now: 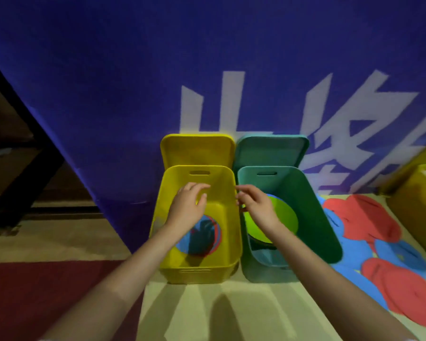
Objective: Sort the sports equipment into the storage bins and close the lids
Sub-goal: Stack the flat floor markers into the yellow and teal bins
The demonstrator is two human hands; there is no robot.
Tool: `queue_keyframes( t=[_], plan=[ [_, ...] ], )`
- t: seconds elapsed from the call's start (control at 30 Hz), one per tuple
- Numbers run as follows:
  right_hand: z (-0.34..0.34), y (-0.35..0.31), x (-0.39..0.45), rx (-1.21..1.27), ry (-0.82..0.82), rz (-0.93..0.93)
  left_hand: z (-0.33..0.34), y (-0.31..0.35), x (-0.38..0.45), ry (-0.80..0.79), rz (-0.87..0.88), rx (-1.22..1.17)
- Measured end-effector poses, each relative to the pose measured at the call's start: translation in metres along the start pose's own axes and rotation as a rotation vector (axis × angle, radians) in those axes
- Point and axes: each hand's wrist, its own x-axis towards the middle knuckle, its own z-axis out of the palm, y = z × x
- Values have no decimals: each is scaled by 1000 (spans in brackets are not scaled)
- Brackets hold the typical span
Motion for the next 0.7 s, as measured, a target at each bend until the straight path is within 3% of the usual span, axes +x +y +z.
queue_keyframes(
  t=[0.13,0.3,0.57,0.7],
  plan=[
    [-86,7,-28,99,239,14,43,99,-2,-106,95,-305],
    [-175,37,-62,170,391,87,106,182,-28,-239,255,-346],
    [-319,138,-78,-53,460,248,222,275,-51,-402,124,-464],
    [-388,218,-89,-395,315,416,292,290,-70,-504,-23,-403]
  ],
)
